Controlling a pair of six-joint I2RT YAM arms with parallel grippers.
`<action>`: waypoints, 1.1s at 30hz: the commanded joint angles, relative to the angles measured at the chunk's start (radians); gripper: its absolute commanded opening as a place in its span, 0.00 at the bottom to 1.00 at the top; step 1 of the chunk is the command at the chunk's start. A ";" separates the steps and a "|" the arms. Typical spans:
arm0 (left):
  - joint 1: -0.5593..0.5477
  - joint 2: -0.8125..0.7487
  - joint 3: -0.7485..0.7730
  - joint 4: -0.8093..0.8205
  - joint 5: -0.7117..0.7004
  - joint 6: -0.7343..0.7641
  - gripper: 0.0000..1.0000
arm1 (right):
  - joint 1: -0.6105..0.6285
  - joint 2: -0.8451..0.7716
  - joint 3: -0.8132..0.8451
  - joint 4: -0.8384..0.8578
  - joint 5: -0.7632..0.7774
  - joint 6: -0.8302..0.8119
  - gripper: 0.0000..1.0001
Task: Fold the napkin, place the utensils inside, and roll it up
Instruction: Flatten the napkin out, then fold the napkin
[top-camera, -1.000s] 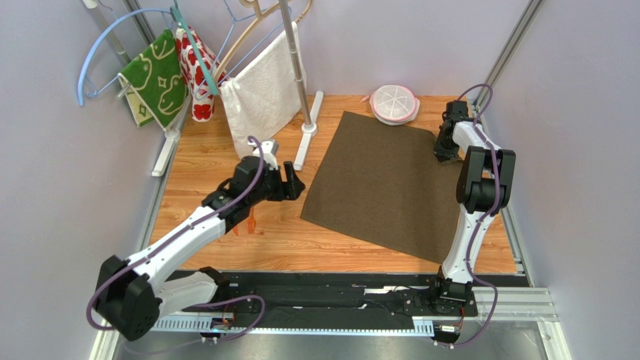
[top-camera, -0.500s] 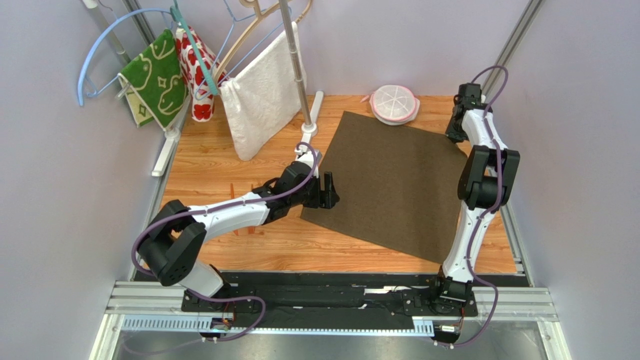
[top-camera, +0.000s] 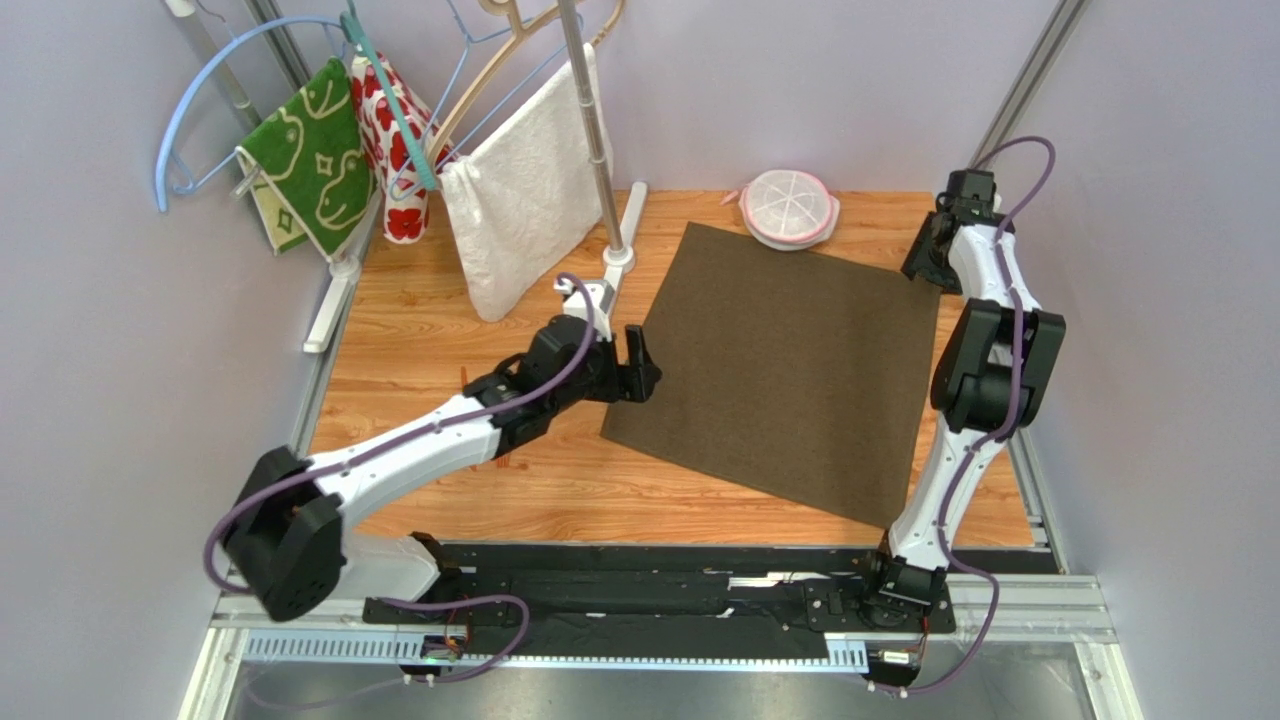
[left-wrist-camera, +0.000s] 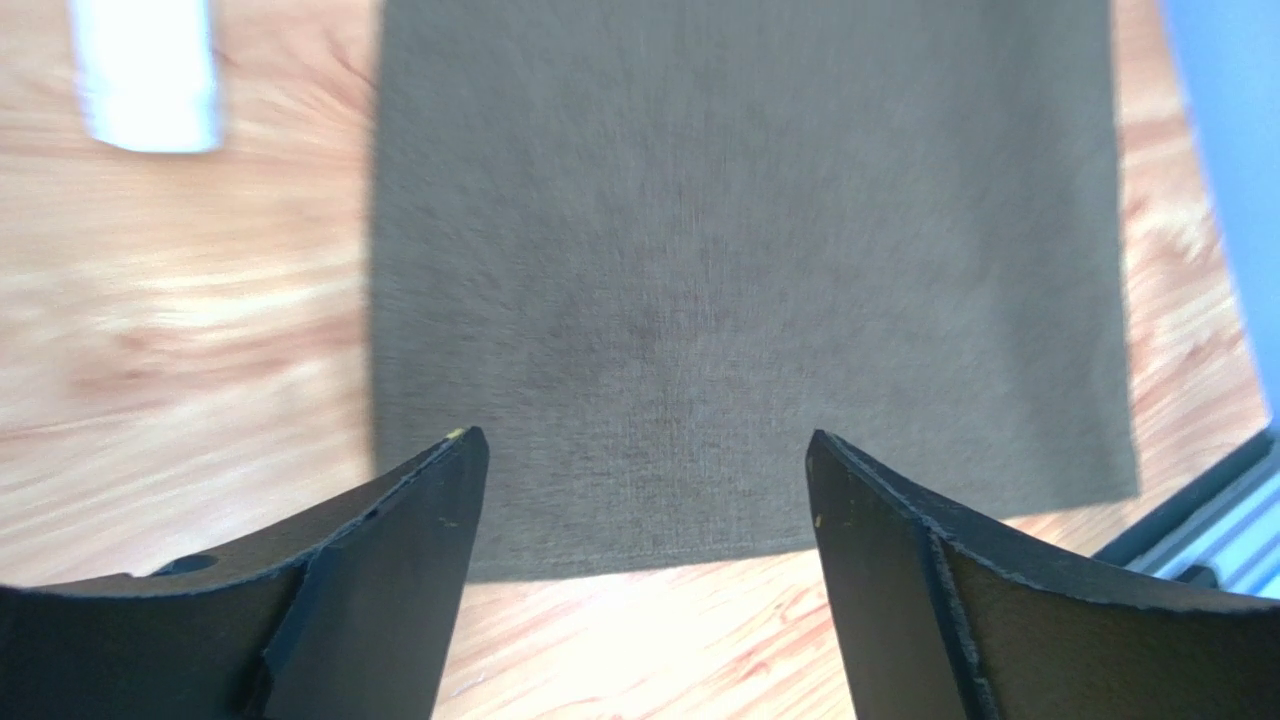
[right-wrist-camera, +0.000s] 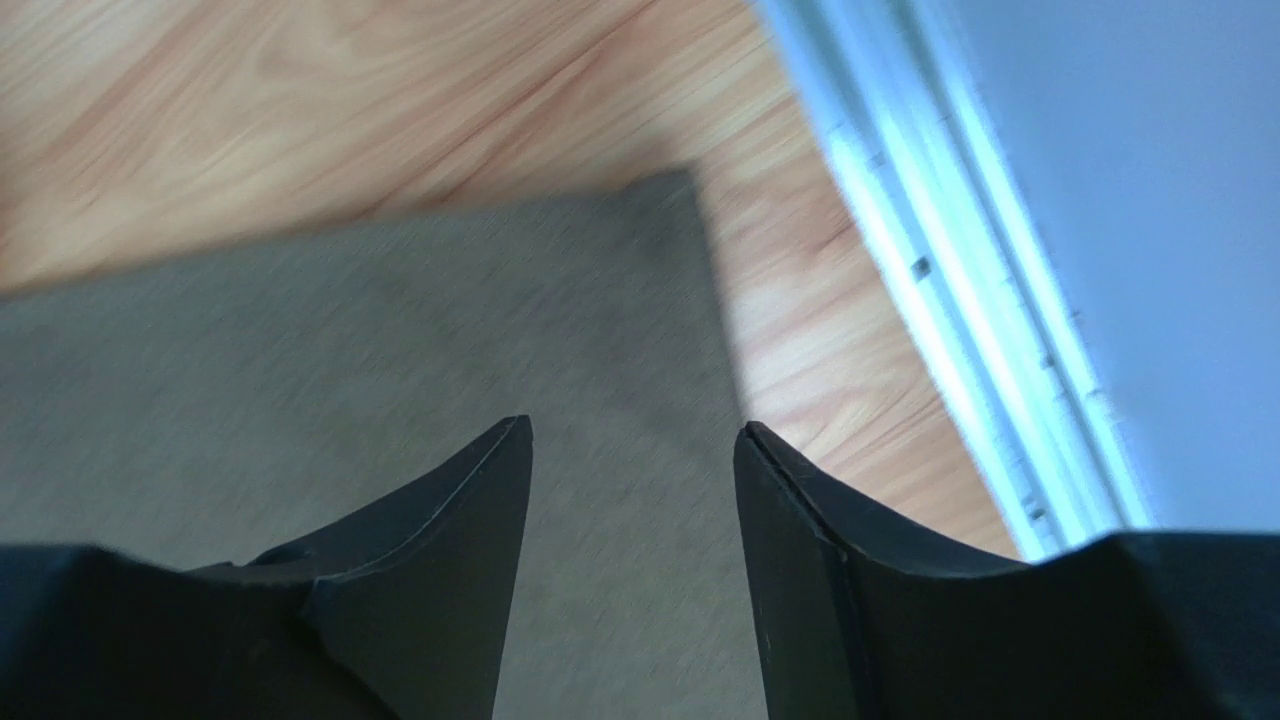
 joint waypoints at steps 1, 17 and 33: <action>0.029 -0.209 0.049 -0.170 -0.094 0.047 0.89 | 0.124 -0.294 -0.183 0.115 -0.106 0.047 0.57; 0.508 -0.467 0.241 -0.663 0.096 0.357 0.97 | 1.000 -0.641 -0.785 0.348 -0.194 0.188 0.51; 0.611 -0.541 0.126 -0.588 0.125 0.387 0.96 | 1.324 -0.186 -0.456 0.261 0.069 0.165 0.39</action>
